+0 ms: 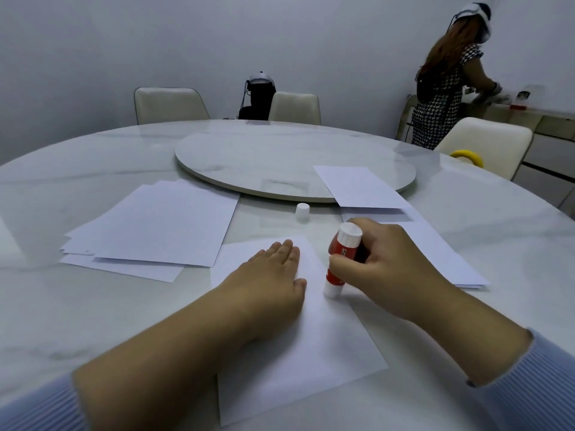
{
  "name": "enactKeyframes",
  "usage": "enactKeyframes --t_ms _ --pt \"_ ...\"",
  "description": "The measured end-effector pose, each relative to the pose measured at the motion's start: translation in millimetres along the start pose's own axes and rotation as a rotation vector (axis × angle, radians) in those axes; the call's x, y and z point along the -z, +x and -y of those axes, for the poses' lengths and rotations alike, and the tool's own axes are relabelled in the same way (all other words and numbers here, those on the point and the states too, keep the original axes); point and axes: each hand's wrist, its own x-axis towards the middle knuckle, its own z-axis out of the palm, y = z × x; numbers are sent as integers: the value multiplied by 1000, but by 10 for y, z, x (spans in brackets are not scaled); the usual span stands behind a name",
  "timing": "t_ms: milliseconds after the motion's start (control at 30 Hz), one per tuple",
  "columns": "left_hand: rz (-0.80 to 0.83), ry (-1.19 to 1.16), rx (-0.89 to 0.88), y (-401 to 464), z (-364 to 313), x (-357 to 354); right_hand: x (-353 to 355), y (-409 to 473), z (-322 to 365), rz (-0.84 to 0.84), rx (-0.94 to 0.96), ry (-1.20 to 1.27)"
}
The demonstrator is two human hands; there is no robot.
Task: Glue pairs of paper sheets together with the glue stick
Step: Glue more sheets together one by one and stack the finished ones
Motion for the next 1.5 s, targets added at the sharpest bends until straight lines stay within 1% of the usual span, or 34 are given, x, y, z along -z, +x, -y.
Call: enactKeyframes --t_ms 100,267,367,400,433,533,600,667,700,767,800,833,867,900,967,1033,1100,1167,1267,1367,1500 --pt "6 -12 13 1 7 -3 96 -229 51 25 8 -14" --pt "9 -11 14 -5 3 1 209 -561 69 55 40 55" --pt "19 -8 23 -29 -16 27 264 -647 39 80 22 101" --pt "24 -12 26 -42 -25 42 289 -644 28 69 -1 193" --pt "29 -11 34 -56 -32 65 321 -620 9 14 -29 357" --pt "17 87 106 -102 -74 122 473 -478 -24 -285 -107 970" --pt "-62 256 179 -143 -129 143 569 -348 12 -408 -111 1221" --pt "-145 347 213 -183 -139 129 626 -175 69 -456 -154 1384" --pt "-169 328 177 -210 -114 115 633 -72 62 -464 -193 1444" --pt "-121 197 -25 -278 -7 129 591 149 54 -449 -272 1497" --pt "-50 103 -133 -325 57 163 549 254 58 -414 -316 1461" --pt "43 9 -187 -372 104 214 493 361 48 -378 -352 1403" --pt "122 -58 -190 -413 139 259 431 461 29 -352 -373 1350" --pt "158 -75 -169 -446 164 283 366 554 -3 -332 -381 1312" --pt "133 -3 -113 -476 174 261 222 724 -59 -306 -390 1193" --pt "41 104 -31 -454 129 166 70 872 -126 -301 -377 1007" --pt "-37 162 70 -432 31 72 -71 1007 -210 -338 -357 787" --pt "-66 191 126 -423 -59 12 -188 1110 -296 -378 -337 547" --pt "-60 211 145 -422 -116 -15 -305 1209 -400 -401 -295 224" --pt "-41 203 150 -417 -129 -20 -398 1277 -467 -356 -269 106" --pt "-39 188 143 -436 -120 -30 -439 1280 -482 -333 -269 108"
